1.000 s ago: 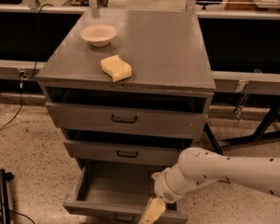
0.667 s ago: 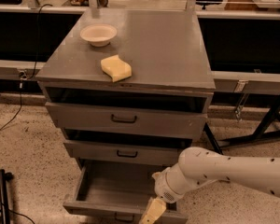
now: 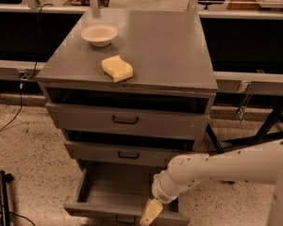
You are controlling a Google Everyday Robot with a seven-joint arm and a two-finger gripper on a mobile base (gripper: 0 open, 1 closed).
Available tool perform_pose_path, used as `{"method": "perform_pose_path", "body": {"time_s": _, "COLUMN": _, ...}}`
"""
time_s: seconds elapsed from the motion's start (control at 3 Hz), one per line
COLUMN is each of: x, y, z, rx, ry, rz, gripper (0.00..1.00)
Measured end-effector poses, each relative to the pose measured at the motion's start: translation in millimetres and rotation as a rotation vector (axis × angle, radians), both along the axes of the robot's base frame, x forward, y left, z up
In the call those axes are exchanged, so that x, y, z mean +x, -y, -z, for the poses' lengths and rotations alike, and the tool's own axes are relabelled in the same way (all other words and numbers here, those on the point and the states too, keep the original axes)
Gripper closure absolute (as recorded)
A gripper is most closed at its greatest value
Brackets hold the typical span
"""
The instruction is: Close bottom drawer
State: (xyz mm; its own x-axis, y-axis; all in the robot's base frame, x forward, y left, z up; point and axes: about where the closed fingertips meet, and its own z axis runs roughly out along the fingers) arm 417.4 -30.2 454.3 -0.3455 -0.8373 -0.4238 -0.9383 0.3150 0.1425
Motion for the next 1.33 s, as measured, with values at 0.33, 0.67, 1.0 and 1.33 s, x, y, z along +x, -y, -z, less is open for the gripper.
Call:
{"method": "perform_pose_path", "body": {"time_s": 0.33, "x": 25, "y": -9, "z": 1, "rx": 0.009, "ry": 0.085, "rz": 0.01, "gripper": 0.0}}
{"method": "perform_pose_path", "body": {"time_s": 0.67, "x": 25, "y": -8, "z": 1, "rx": 0.01, "ry": 0.085, "rz": 0.012, "gripper": 0.0}}
{"method": "perform_pose_path", "body": {"time_s": 1.0, "x": 28, "y": -8, "z": 24, "rx": 0.035, "ry": 0.102, "rz": 0.001, "gripper": 0.0}}
{"method": "perform_pose_path", "body": {"time_s": 1.33, "x": 33, "y": -18, "z": 70, "rx": 0.115, "ry": 0.195, "rz": -0.081, "gripper": 0.0}}
